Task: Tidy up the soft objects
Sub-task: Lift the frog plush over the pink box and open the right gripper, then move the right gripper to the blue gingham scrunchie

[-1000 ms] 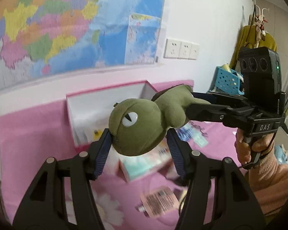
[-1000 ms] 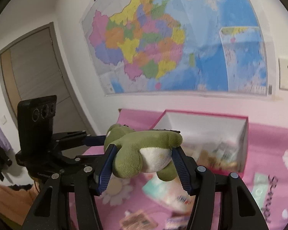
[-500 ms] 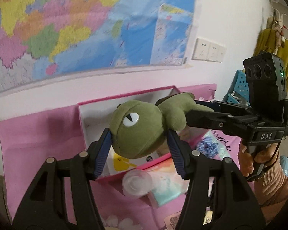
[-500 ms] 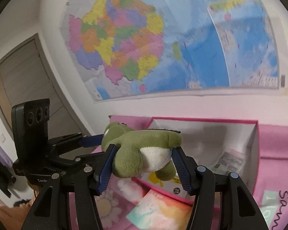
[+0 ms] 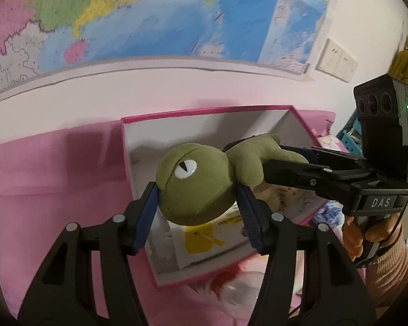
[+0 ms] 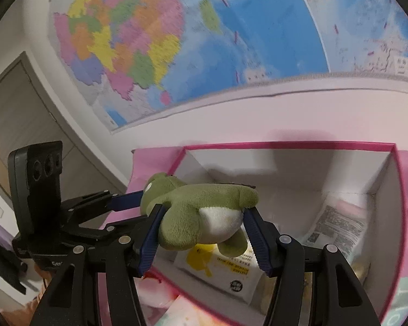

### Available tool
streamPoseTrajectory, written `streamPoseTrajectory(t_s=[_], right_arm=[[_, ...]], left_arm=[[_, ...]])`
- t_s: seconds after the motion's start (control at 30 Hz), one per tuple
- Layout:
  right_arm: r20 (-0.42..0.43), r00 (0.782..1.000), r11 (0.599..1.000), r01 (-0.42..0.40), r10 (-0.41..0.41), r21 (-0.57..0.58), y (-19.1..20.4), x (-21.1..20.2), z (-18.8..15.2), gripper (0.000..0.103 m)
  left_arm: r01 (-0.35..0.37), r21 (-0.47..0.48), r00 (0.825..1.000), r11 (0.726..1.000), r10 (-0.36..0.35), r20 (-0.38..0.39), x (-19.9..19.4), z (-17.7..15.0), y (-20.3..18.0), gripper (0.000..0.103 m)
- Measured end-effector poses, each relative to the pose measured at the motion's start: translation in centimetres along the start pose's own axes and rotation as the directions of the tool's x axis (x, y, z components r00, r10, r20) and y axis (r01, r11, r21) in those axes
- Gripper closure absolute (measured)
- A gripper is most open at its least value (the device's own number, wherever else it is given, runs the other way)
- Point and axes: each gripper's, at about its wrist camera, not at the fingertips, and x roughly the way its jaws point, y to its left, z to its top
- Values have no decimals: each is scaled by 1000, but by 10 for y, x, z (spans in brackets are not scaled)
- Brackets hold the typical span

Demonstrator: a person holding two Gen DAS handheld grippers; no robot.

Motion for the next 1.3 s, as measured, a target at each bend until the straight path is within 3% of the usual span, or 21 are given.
streamPoseTrajectory(t_s=[0.23, 0.43, 0.63, 0.9, 1.1, 1.3], right_arm=[[-68, 990, 992, 127, -127, -7, -4, 21, 1, 43], [-48, 995, 996, 81, -82, -31, 3, -9, -13, 43], [13, 999, 996, 40, -39, -83, 24, -57, -26, 43], [99, 994, 993, 58, -47, -101, 28, -133, -62, 43], [94, 983, 987, 158, -155, -33, -3, -162, -96, 42], [43, 961, 959, 271, -275, 79, -57, -164, -124, 42]], left_arm=[[-39, -50, 999, 998, 39, -13, 14, 7, 11, 46], [-69, -58, 996, 996, 72, 50, -8, 1, 12, 46], [-21, -41, 989, 999, 26, 145, -53, -13, 2, 46], [62, 78, 974, 995, -78, 213, -104, -46, -46, 45], [188, 186, 968, 965, -213, 130, -84, -70, -101, 45], [238, 245, 969, 940, -248, 11, -44, -83, -149, 45]])
